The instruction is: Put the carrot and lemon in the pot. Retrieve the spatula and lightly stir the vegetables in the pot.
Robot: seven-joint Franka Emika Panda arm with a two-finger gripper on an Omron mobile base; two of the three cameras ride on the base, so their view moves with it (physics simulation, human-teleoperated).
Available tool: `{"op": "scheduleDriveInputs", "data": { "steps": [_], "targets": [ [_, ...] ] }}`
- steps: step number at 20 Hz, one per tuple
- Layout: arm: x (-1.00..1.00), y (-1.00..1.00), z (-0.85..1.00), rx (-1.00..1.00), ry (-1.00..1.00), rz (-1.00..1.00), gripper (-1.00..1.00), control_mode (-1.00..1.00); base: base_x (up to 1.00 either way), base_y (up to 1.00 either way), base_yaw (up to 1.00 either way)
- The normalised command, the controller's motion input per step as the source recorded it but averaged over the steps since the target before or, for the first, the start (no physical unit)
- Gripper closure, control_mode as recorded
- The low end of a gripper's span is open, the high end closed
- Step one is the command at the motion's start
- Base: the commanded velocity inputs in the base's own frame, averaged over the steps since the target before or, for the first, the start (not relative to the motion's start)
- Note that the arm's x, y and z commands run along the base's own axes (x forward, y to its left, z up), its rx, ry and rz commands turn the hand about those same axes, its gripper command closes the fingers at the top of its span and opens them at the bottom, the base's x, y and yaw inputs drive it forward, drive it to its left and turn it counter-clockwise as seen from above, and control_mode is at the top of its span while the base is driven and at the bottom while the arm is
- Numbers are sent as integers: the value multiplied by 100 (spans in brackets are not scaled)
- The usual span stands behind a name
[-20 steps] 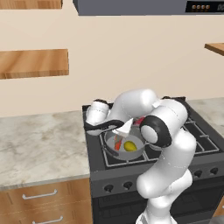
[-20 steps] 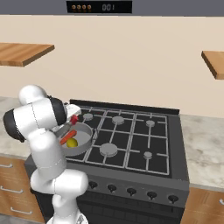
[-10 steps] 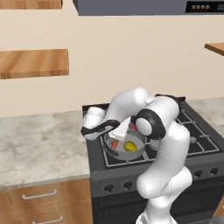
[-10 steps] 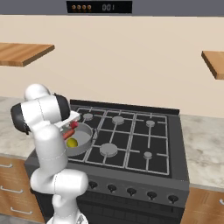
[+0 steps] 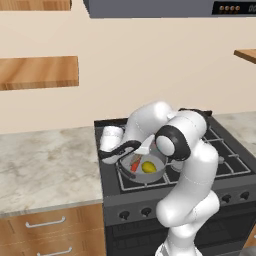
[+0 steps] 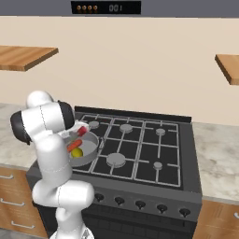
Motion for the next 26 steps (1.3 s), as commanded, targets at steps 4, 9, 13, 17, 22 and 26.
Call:
{"op": "scheduleDriveInputs", "data": {
  "steps": [4,9,13,17,22,26],
  "targets": [
    [-14,-23,0,0,11,0,100,-100,0,0,0],
    [-19,-23,-20,1,-11,0,100,-100,0,0,0],
    [-30,-37,-32,0,-1,0,100,-100,0,0,0],
    [-22,-53,-3,0,0,0,100,-100,0,0,0],
    [-34,-45,0,2,1,0,100,-100,0,0,0],
    [-42,-44,12,2,7,0,100,-100,0,0,0]
  ]
}}
